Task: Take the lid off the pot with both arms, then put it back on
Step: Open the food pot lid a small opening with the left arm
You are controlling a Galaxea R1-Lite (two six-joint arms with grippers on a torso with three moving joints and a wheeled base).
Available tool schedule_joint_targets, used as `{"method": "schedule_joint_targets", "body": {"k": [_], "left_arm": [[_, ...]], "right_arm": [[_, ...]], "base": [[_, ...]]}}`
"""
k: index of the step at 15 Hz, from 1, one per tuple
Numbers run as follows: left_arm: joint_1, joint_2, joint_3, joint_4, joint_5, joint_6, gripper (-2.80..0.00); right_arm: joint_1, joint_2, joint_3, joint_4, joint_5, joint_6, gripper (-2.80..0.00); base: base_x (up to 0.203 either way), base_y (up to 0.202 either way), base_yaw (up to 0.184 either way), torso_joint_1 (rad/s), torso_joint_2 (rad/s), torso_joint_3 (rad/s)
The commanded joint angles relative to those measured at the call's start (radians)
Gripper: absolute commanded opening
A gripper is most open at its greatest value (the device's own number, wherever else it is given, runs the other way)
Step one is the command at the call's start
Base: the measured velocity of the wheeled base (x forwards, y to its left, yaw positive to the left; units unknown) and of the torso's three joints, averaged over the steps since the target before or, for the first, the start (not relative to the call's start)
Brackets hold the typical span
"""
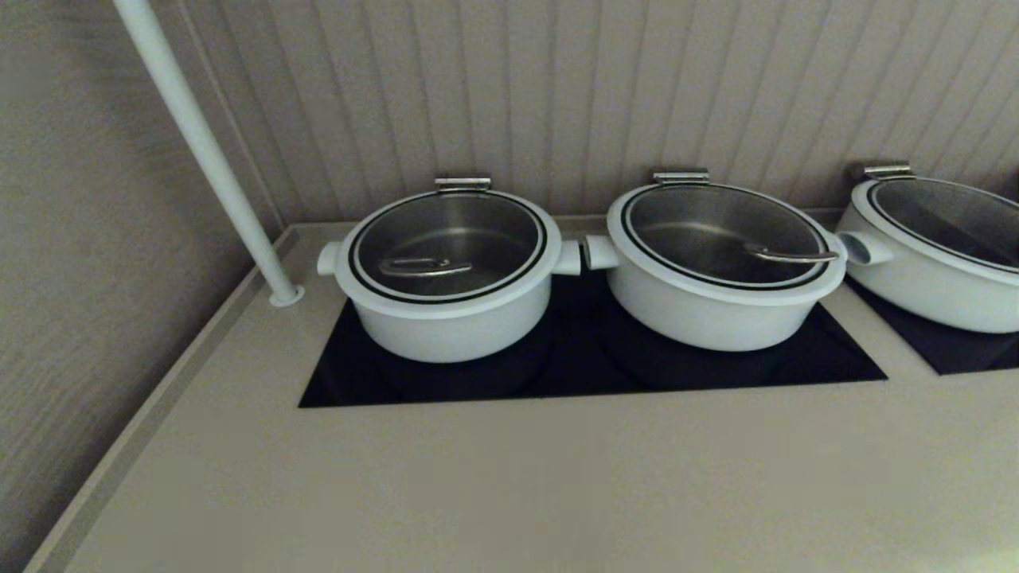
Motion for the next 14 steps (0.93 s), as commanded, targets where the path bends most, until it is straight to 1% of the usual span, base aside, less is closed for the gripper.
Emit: {"method": "schedule_joint_targets", "body": {"k": [1,5,7,9,10,14], "left_arm": [[0.0,0.023,-0.068,0.005,-0.059,0.003,-2.8],[0.001,0.191,-0.226,-0.004,-0.166,0.007,-2.8],[0.001,0.262,-0.279,-0.005,-0.265,0.007,-2.8],[0.002,0.32,-0.304,-0.005,-0.333,0.008,-2.8],[0.001,0.348,-0.313,-0.006,-0.347,0.009,-2.8],[0.0,0.441,-0.319,-0.007,-0.356,0.014,-2.8]], "right_arm": [[0.0,0.001,0.0,-0.001,0.0,-0.001,-2.8],[0.0,0.001,0.0,0.0,0.0,0.001,-2.8],[0.0,0.001,0.0,-0.001,0.0,-0.001,-2.8],[0.0,0.001,0.0,-0.001,0.0,-0.001,-2.8],[0.0,0.001,0.0,-0.001,0.0,-0.001,-2.8],[0.0,0.001,0.0,0.0,0.0,-0.001,-2.8]], "base": [[0.0,0.0,0.0,0.0,0.0,0.0],[0.0,0.0,0.0,0.0,0.0,0.0],[0.0,0.0,0.0,0.0,0.0,0.0],[0.0,0.0,0.0,0.0,0.0,0.0],[0.0,0.0,0.0,0.0,0.0,0.0],[0.0,0.0,0.0,0.0,0.0,0.0]]}}
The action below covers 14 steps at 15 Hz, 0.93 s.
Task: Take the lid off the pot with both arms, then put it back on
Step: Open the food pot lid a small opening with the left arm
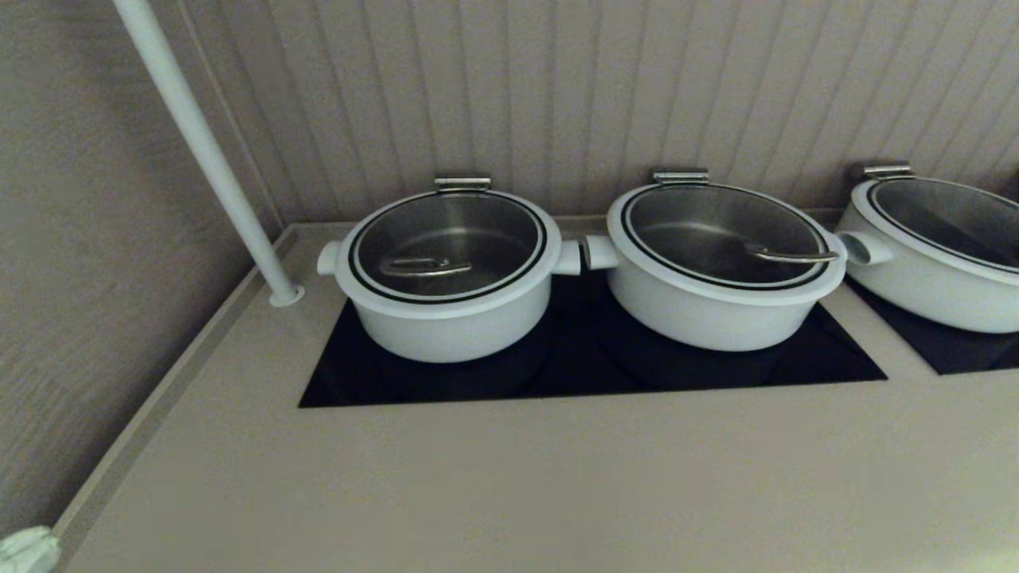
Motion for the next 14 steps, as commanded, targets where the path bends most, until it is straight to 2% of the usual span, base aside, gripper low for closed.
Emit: {"method": "schedule_joint_targets", "body": {"k": [1,3,6,9,11,14], "left_arm": [[-0.001,0.101,-0.002,-0.002,-0.012,0.003,-2.8],[-0.001,0.185,-0.011,-0.023,-0.021,0.008,-2.8],[-0.004,0.361,-0.014,-0.171,-0.024,0.006,-2.8],[-0.063,0.495,-0.02,-0.292,-0.023,0.002,-2.8],[-0.107,0.53,-0.021,-0.305,-0.023,-0.001,-2.8],[-0.113,0.58,-0.034,-0.307,-0.023,-0.004,-2.8]], "right_arm": [[0.0,0.001,0.0,0.0,0.0,-0.001,-2.8],[0.0,0.001,0.0,0.0,0.0,-0.001,-2.8],[0.0,0.001,0.0,0.0,0.0,-0.001,-2.8],[0.0,0.001,0.0,0.0,0.0,-0.001,-2.8],[0.0,0.001,0.0,0.0,0.0,-0.001,-2.8],[0.0,0.001,0.0,0.0,0.0,-0.001,-2.8]], "base": [[0.0,0.0,0.0,0.0,0.0,0.0],[0.0,0.0,0.0,0.0,0.0,0.0],[0.0,0.0,0.0,0.0,0.0,0.0],[0.0,0.0,0.0,0.0,0.0,0.0],[0.0,0.0,0.0,0.0,0.0,0.0],[0.0,0.0,0.0,0.0,0.0,0.0]]}}
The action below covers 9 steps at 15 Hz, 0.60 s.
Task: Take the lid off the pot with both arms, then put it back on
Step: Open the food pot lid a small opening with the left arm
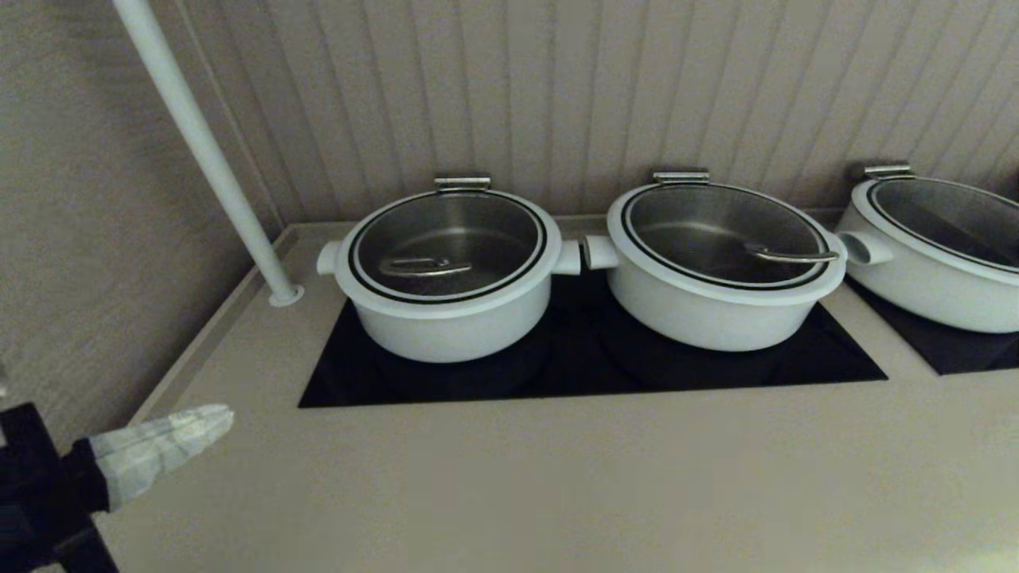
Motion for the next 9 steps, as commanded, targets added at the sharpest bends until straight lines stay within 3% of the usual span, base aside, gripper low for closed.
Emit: {"method": "schedule_joint_targets", "body": {"k": [1,9], "left_arm": [[-0.008,0.07,-0.018,-0.003,-0.002,0.004,-2.8],[-0.085,0.232,-0.13,-0.004,-0.002,0.0,-2.8]], "right_arm": [[0.0,0.001,0.0,-0.001,0.0,-0.001,-2.8],[0.0,0.001,0.0,0.0,0.0,-0.001,-2.8]], "base": [[0.0,0.0,0.0,0.0,0.0,0.0],[0.0,0.0,0.0,0.0,0.0,0.0]]}}
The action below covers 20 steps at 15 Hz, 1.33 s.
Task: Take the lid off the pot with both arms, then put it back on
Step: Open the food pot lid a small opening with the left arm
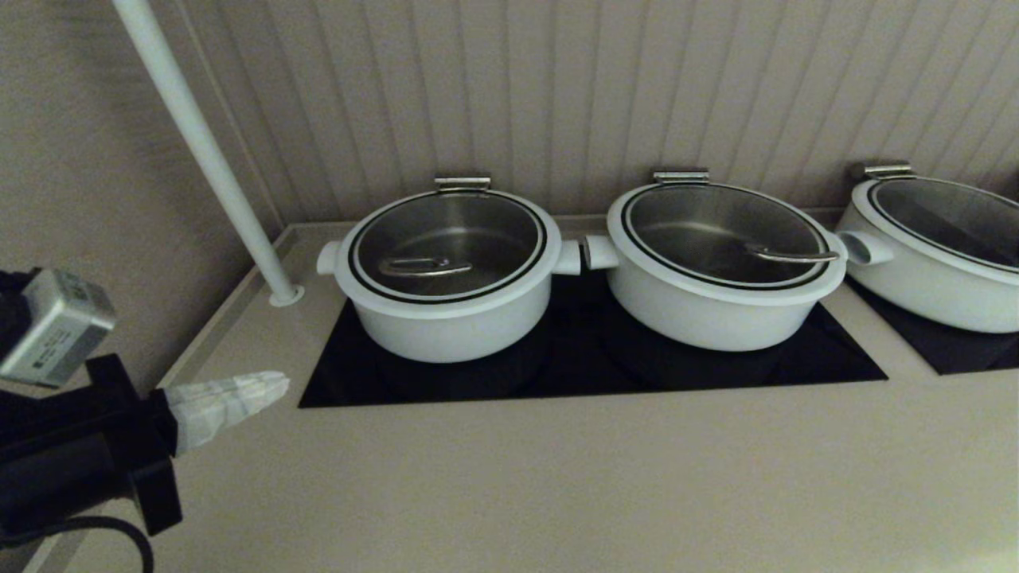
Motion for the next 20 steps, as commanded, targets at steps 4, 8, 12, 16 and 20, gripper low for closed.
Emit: {"method": "schedule_joint_targets", "body": {"k": [4,8,12,16,20], "left_arm": [[-0.04,0.164,-0.042,-0.092,0.002,0.005,-2.8],[-0.048,0.266,-0.062,-0.168,0.008,0.008,-2.8],[-0.048,0.337,-0.12,-0.171,0.012,0.006,-2.8],[-0.049,0.41,-0.163,-0.2,0.033,0.006,-2.8],[-0.078,0.465,-0.219,-0.217,0.077,0.002,-2.8]], "right_arm": [[0.0,0.001,0.0,-0.001,0.001,-0.001,-2.8],[0.0,0.001,0.0,-0.001,0.001,0.0,-2.8],[0.0,0.001,0.0,-0.001,0.001,0.0,-2.8],[0.0,0.001,0.0,-0.001,0.001,0.0,-2.8],[0.0,0.001,0.0,-0.001,0.001,0.001,-2.8]], "base": [[0.0,0.0,0.0,0.0,0.0,0.0],[0.0,0.0,0.0,0.0,0.0,0.0],[0.0,0.0,0.0,0.0,0.0,0.0],[0.0,0.0,0.0,0.0,0.0,0.0],[0.0,0.0,0.0,0.0,0.0,0.0]]}}
